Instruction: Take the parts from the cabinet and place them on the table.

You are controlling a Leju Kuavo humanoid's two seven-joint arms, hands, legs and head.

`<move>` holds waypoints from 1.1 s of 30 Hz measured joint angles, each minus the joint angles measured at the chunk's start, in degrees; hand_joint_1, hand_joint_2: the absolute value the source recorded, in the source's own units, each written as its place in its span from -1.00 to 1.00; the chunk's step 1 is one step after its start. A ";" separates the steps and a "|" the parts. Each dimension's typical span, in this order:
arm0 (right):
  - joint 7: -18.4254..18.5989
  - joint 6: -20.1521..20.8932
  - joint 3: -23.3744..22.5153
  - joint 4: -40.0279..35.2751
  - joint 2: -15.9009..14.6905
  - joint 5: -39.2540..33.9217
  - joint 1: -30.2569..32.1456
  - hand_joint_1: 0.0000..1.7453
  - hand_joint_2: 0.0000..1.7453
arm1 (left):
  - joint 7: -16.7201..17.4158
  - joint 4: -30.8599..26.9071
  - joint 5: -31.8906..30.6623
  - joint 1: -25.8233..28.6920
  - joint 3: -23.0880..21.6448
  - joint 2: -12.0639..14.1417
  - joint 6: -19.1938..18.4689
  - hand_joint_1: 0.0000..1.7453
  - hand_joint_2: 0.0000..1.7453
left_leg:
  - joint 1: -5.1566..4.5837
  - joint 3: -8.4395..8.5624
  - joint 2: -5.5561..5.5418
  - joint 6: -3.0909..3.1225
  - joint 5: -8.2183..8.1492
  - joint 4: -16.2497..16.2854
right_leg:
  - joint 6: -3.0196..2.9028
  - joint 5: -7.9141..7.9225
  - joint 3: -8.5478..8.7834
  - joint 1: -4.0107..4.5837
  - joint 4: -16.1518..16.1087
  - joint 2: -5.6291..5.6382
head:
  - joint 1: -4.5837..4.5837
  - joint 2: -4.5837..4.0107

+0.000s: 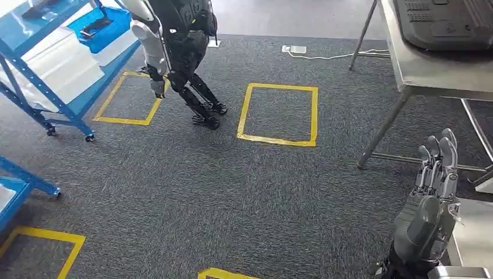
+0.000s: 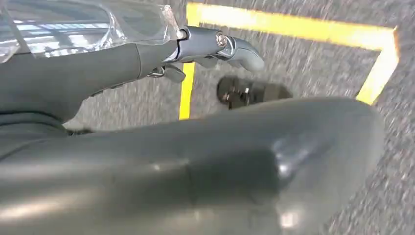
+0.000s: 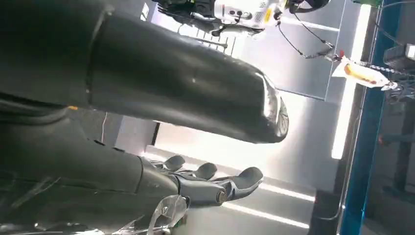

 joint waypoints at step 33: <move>-0.52 0.07 0.07 0.15 -0.26 -0.61 0.10 -1.00 -1.00 | 0.11 0.20 0.02 -0.41 -0.09 -0.07 0.11 -1.00 -1.00 | 0.61 -6.83 2.42 -0.43 -4.70 13.19 | 0.16 -1.58 1.06 -0.46 0.59 -1.44 | -0.24 -0.02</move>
